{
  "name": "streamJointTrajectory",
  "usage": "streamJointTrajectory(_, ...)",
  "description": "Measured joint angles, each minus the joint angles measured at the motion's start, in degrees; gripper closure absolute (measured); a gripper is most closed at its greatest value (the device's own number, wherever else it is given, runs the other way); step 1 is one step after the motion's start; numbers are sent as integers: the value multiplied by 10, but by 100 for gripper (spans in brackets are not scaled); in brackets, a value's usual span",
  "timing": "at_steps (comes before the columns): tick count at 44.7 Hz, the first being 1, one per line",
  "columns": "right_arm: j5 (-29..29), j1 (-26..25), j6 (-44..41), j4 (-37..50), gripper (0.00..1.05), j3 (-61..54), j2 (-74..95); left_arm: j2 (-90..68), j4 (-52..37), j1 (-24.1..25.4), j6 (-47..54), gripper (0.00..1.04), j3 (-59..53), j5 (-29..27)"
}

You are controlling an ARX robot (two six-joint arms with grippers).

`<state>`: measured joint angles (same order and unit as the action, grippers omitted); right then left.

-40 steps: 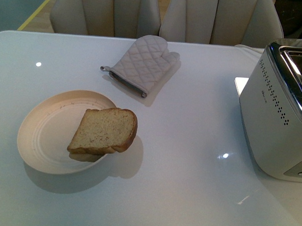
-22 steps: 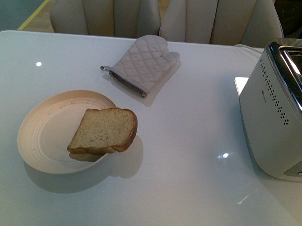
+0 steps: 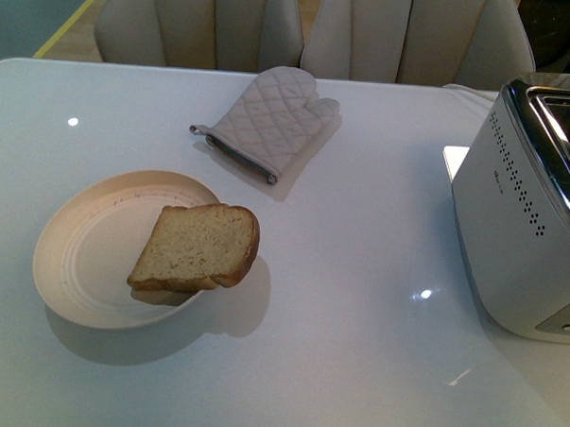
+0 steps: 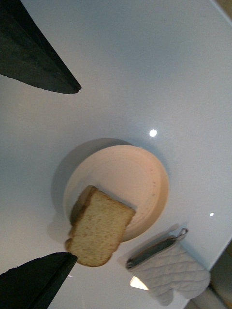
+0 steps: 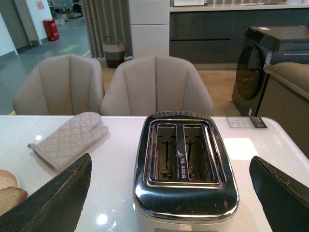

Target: Put bread into toaster

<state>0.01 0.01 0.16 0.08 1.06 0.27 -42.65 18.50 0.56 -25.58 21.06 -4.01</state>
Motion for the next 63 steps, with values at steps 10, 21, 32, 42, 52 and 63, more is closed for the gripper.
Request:
streamJointTrajectory(10, 0, 0, 0, 0, 9, 0, 0, -245, -186, 40, -2, 7, 47, 32)
streamJointTrajectory(21, 0, 0, 0, 0, 9, 0, 0, -471, -322, 71, -13, 7, 103, 49)
streamJointTrajectory(32, 0, 0, 0, 0, 9, 0, 0, -656, -417, 105, -37, 7, 152, 64)
streamJointTrajectory(42, 0, 0, 0, 0, 9, 0, 0, -758, -437, 75, -49, 7, 192, 70)
streamJointTrajectory(52, 0, 0, 0, 0, 9, 0, 0, -827, -441, 38, -47, 7, 210, 52)
streamJointTrajectory(63, 0, 0, 0, 0, 9, 0, 0, -861, -437, 17, -43, 24, 222, 38)
